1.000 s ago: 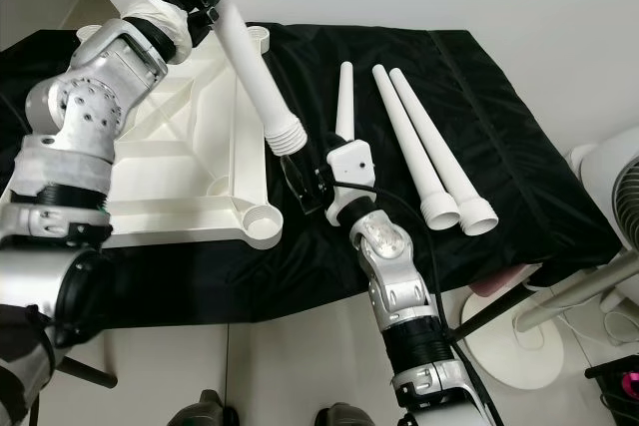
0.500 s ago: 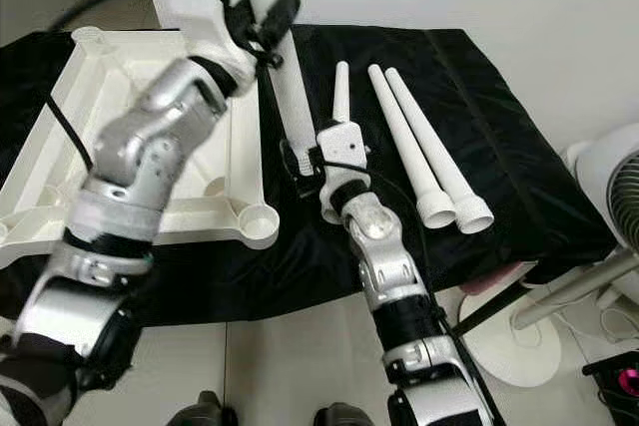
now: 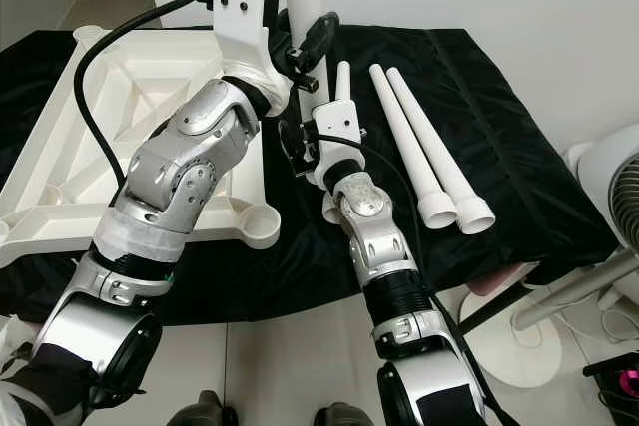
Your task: Building children table
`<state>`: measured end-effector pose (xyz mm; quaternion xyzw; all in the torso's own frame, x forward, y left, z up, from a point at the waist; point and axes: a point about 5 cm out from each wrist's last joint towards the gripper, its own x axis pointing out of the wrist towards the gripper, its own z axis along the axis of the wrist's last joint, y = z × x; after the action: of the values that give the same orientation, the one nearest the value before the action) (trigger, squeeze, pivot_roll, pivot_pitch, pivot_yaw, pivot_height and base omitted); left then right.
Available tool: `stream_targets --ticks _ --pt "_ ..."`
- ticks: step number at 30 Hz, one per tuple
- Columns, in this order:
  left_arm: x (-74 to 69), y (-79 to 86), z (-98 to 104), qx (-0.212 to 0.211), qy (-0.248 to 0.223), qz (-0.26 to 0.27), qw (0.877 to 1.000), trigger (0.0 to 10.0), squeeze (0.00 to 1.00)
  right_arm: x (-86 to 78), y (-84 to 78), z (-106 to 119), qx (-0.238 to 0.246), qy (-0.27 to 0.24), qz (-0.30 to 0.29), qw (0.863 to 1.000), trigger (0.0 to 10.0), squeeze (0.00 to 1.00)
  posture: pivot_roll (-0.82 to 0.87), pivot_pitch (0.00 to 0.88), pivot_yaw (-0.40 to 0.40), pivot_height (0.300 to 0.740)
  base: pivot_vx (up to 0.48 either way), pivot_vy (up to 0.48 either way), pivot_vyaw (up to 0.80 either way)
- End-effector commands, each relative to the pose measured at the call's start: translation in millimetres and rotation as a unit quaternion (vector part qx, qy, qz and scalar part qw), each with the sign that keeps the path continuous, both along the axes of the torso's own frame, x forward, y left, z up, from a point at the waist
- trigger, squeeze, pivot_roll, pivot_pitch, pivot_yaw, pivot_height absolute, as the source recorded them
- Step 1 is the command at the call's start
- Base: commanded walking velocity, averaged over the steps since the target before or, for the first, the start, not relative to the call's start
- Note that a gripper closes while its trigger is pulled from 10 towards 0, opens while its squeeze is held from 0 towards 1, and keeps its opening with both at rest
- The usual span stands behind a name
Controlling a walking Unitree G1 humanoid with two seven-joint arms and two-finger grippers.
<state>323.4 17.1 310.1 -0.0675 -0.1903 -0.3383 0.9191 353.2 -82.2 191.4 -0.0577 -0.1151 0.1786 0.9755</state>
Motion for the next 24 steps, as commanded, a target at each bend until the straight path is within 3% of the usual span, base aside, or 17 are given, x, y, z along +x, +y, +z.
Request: stream_targets --ticks 1,2,3,7,8,17,18,19,21,22,24 --pt "-4.3 -1.2 4.4 -0.010 -0.016 0.012 1.000 10.0 0.00 2.4 2.3 -1.2 -0.004 0.012 0.001 1.000 10.0 0.00 -0.03 0.019 -0.006 0.740 0.000 0.000 0.00" --pt "-5.4 -2.1 4.5 -0.008 -0.020 0.014 1.000 10.0 0.00 2.8 4.0 -1.7 -0.006 0.015 0.004 1.000 4.4 0.00 -0.03 0.015 -0.009 0.740 0.000 0.000 0.00" --pt "-6.0 -2.9 4.5 -0.007 -0.022 0.015 1.000 10.0 0.00 3.0 5.1 -1.9 -0.008 0.017 0.006 1.000 3.2 0.00 -0.03 0.015 -0.009 0.740 0.000 0.000 0.00" --pt "-6.7 -3.5 4.7 -0.006 -0.024 0.016 1.000 10.0 0.00 3.0 5.8 -3.0 -0.008 0.020 0.008 1.000 3.6 0.00 -0.03 0.010 -0.012 0.740 0.000 0.000 0.00" --pt "-7.7 -4.3 4.8 -0.006 -0.026 0.016 1.000 10.0 0.00 2.9 6.4 -3.7 -0.010 0.020 0.009 1.000 0.0 0.00 -0.03 0.005 -0.013 0.740 0.000 0.000 0.00" --pt "-11.9 -10.1 4.7 0.003 -0.033 0.010 0.999 10.0 0.00 3.6 3.8 -4.5 -0.014 0.019 -0.004 1.000 0.0 0.00 -0.03 0.001 -0.011 0.740 0.000 0.000 0.00" --pt "-12.4 -10.6 4.7 0.002 -0.032 0.007 0.999 10.0 0.00 4.1 2.6 -5.2 -0.008 0.024 -0.011 1.000 1.7 0.00 -0.03 0.000 -0.011 0.740 0.000 0.000 0.00" --pt "-13.1 -11.3 4.6 -0.002 -0.029 0.001 1.000 10.0 0.00 4.5 1.6 -5.5 -0.003 0.028 -0.016 0.999 10.0 0.00 -0.03 0.000 -0.011 0.740 0.000 0.000 0.00" --pt "-13.8 -11.8 4.5 -0.005 -0.027 -0.003 1.000 10.0 0.00 4.8 1.0 -5.7 0.000 0.030 -0.019 0.999 10.0 0.00 -0.03 0.000 -0.011 0.740 0.000 0.000 0.00" --pt "-15.1 -12.6 4.5 -0.014 -0.023 -0.018 0.999 10.0 1.00 5.2 0.8 -5.8 0.011 0.034 -0.020 0.999 10.0 0.00 -0.03 0.000 -0.011 0.740 0.000 0.000 0.00" --pt "-16.1 -13.2 4.5 -0.019 -0.020 -0.029 0.999 10.0 1.00 5.3 0.8 -5.9 0.018 0.037 -0.019 0.999 10.0 0.00 -0.03 0.000 -0.010 0.740 0.000 0.000 0.00"
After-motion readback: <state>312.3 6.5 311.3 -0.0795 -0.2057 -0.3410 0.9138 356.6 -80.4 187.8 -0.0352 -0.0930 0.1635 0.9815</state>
